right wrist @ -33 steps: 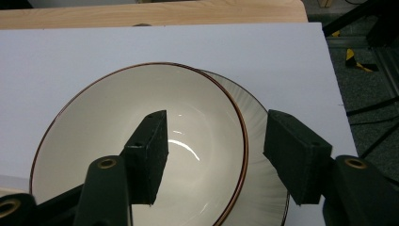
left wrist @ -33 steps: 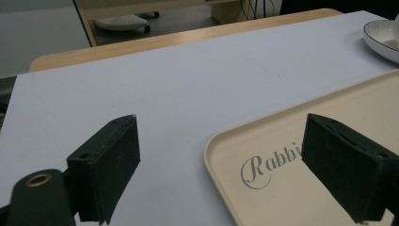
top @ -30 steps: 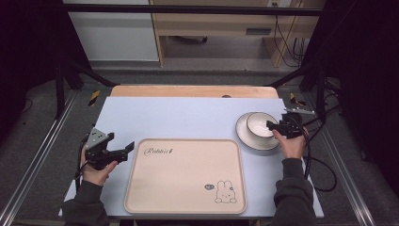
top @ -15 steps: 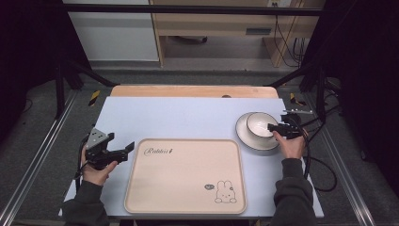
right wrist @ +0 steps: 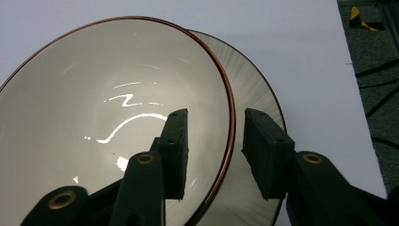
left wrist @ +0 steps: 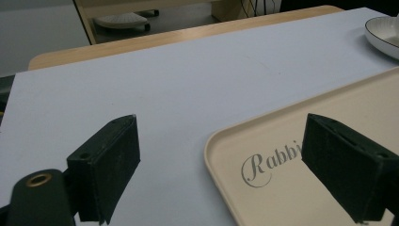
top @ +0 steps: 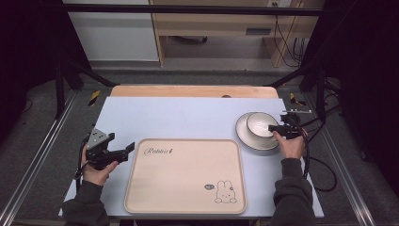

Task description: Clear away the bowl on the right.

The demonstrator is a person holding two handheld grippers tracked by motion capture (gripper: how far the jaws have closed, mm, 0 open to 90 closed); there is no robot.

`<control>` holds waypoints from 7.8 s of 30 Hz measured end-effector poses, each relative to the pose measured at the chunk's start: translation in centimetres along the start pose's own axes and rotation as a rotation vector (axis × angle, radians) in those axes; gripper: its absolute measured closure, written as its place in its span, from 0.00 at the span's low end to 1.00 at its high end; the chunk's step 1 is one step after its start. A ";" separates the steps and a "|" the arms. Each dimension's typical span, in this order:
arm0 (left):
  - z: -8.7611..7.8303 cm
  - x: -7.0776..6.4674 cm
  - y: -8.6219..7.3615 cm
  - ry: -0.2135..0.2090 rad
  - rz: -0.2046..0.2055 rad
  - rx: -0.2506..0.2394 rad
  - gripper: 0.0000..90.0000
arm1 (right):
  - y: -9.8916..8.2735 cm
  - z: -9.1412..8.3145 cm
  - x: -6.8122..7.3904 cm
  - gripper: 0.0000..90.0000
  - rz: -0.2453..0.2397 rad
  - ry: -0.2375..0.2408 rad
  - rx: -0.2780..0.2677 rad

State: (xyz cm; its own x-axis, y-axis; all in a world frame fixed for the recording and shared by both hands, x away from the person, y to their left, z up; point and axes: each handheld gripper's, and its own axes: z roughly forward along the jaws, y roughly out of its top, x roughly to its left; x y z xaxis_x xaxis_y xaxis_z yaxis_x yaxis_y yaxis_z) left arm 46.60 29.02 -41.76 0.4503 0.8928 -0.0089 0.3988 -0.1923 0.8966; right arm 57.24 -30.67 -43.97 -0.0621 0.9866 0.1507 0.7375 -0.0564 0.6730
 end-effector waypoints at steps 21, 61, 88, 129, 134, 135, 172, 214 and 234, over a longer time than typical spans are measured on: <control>0.2 0.0 -0.1 0.002 0.002 0.008 0.13 | 0.2 0.8 -0.3 0.83 0.046 0.008 0.032; 0.3 -0.1 -0.1 -0.001 0.009 0.015 0.13 | 0.4 1.2 -0.4 0.90 0.137 0.019 0.047; 0.3 -0.2 -0.1 -0.008 0.011 0.018 0.13 | 0.7 0.2 0.4 0.91 0.119 -0.009 0.014; 0.2 -0.8 0.0 -0.027 0.032 0.012 0.13 | 1.3 -3.9 1.1 0.90 0.079 0.042 -0.109; 0.2 -0.8 0.0 -0.027 0.032 0.010 0.13 | 1.3 -4.2 1.4 0.90 0.065 0.066 -0.131; 0.2 -0.8 0.0 -0.028 0.031 0.010 0.13 | 1.3 -4.3 1.4 0.90 0.051 0.069 -0.132; 0.0 -1.2 0.2 -0.039 0.041 -0.002 0.13 | 1.5 -6.6 7.9 0.89 -0.096 0.273 -0.152; -0.1 -1.3 0.3 -0.039 0.042 -0.006 0.13 | 0.1 -5.9 15.1 0.90 -0.236 0.440 -0.068; -0.1 -1.3 0.3 -0.038 0.043 -0.006 0.13 | -1.4 -3.4 18.2 0.90 -0.277 0.483 0.001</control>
State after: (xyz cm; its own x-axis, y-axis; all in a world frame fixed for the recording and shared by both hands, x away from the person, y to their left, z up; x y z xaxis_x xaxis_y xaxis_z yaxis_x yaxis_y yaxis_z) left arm 46.02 27.89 -41.46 0.4973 0.8675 0.0126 0.3740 -0.2274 0.8991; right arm 52.77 -13.15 -39.67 -0.5547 0.7825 0.2829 0.6505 0.1959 0.7338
